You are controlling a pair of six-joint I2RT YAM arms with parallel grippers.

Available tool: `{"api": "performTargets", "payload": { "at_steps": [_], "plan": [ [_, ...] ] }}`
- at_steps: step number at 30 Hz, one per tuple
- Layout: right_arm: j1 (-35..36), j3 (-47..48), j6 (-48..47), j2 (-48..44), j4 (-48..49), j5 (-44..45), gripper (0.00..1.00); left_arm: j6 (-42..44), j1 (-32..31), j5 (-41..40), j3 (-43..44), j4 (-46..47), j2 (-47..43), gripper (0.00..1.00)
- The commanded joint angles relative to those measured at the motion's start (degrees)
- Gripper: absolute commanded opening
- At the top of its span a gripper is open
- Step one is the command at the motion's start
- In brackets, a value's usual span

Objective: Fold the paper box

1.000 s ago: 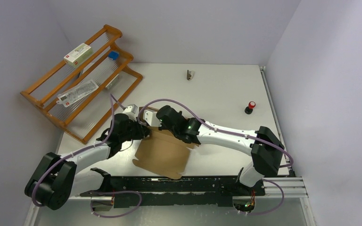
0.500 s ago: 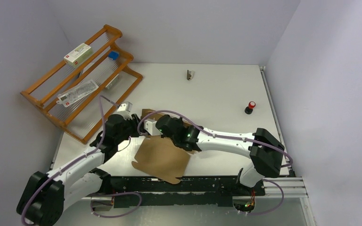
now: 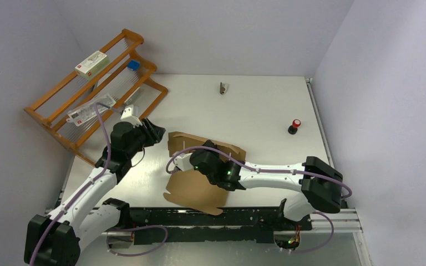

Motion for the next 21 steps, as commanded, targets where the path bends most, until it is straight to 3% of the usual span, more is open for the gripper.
{"api": "performTargets", "payload": {
  "at_steps": [1,10,14,21],
  "plan": [
    [0.36,-3.19,-9.28,-2.57,11.67,3.31,0.00,0.69,1.94,-0.52,5.05,0.26,1.86,0.50],
    [1.87,-4.40,-10.06,-2.70,12.54,2.59,0.00,4.06,2.39,9.51,7.52,4.57,14.39,0.53],
    [2.33,-5.19,-10.63,-2.05,13.44,3.39,0.00,4.52,2.32,16.17,6.17,9.31,14.26,0.54],
    [2.43,-5.15,-9.00,-1.61,13.69,3.04,0.00,5.33,2.31,18.58,4.54,8.91,14.42,0.46]
  ]
}}
